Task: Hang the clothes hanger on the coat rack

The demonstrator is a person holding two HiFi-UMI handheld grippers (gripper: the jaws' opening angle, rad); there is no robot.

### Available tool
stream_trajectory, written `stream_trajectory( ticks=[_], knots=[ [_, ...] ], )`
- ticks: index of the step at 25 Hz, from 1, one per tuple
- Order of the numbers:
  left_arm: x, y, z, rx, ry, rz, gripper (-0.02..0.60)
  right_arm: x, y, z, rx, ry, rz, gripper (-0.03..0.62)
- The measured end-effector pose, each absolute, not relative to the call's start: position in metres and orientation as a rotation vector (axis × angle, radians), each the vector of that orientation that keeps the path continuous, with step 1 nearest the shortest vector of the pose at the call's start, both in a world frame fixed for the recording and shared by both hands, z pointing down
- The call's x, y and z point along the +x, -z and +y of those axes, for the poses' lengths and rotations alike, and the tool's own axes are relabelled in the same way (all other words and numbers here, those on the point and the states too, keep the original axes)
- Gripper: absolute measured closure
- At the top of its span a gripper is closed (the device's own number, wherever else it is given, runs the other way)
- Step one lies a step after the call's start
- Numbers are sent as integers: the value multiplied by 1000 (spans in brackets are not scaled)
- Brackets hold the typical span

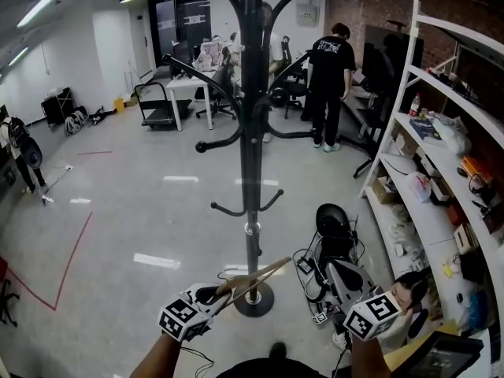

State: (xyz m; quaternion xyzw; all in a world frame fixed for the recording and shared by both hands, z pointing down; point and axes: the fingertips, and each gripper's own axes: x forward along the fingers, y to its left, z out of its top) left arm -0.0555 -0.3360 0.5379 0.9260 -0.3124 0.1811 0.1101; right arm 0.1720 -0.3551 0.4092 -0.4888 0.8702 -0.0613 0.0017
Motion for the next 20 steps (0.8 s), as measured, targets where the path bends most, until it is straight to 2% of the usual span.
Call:
stream_trajectory(
  ticks=[10, 20],
  knots=[
    [-34, -571, -403, 2723, -601, -792, 529, 177, -420, -418, -1463, 241, 2787, 589],
    [-17, -588, -439, 2798, -685, -528, 529, 175, -429, -447, -1592, 307, 2738, 588]
  ],
)
